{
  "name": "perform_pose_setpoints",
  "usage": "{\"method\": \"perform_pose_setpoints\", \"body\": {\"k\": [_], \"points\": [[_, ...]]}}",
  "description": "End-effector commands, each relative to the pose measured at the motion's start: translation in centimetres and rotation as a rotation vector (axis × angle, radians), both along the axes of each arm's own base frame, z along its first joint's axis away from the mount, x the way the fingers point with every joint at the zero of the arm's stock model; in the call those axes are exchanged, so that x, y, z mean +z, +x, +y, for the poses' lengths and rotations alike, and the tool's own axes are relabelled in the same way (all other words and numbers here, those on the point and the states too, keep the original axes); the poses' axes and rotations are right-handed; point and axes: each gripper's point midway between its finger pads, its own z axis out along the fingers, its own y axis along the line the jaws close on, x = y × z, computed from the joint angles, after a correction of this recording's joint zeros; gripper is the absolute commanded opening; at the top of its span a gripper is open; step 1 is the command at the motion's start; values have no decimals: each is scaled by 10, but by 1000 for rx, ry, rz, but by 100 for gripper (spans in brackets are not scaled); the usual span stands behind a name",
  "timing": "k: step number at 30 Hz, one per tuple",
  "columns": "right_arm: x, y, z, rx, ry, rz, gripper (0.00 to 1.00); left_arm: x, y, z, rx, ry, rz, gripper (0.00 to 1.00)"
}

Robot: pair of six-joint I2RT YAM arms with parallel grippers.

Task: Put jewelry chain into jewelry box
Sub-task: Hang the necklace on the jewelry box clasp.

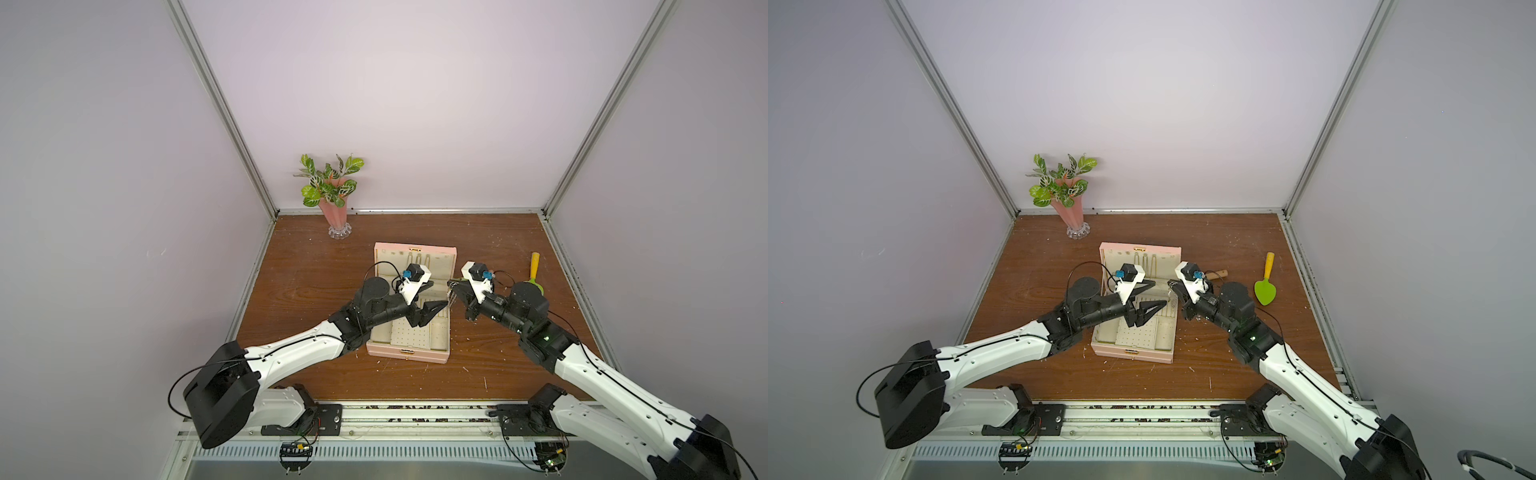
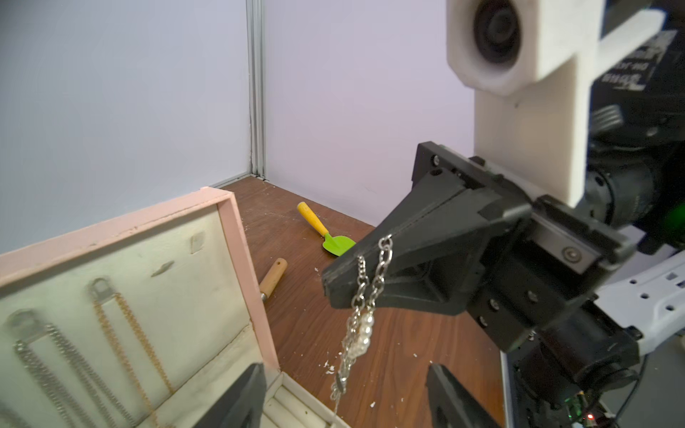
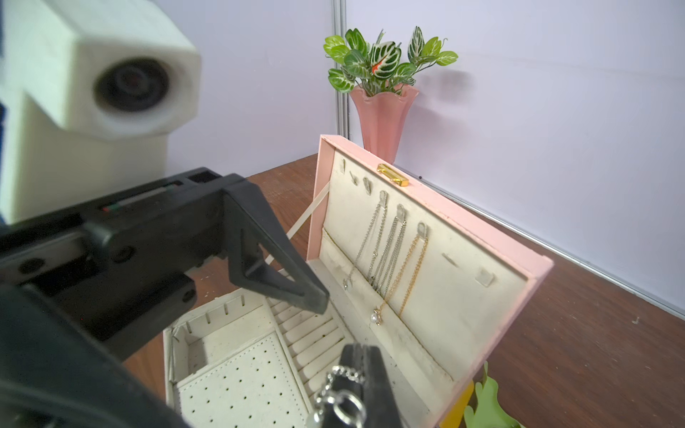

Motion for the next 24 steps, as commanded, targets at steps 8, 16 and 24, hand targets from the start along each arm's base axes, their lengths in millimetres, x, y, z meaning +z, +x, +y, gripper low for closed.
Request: {"method": "perform_pose_setpoints", "body": {"k": [8, 16, 24], "points": [[25, -7, 17, 99, 49, -10, 0, 7, 4, -13, -72, -99, 37, 58], [22, -7, 20, 114, 32, 7, 0, 9, 10, -14, -67, -131, 40, 36], [20, -2, 21, 100, 23, 11, 0, 7, 16, -9, -36, -136, 44, 17]]}}
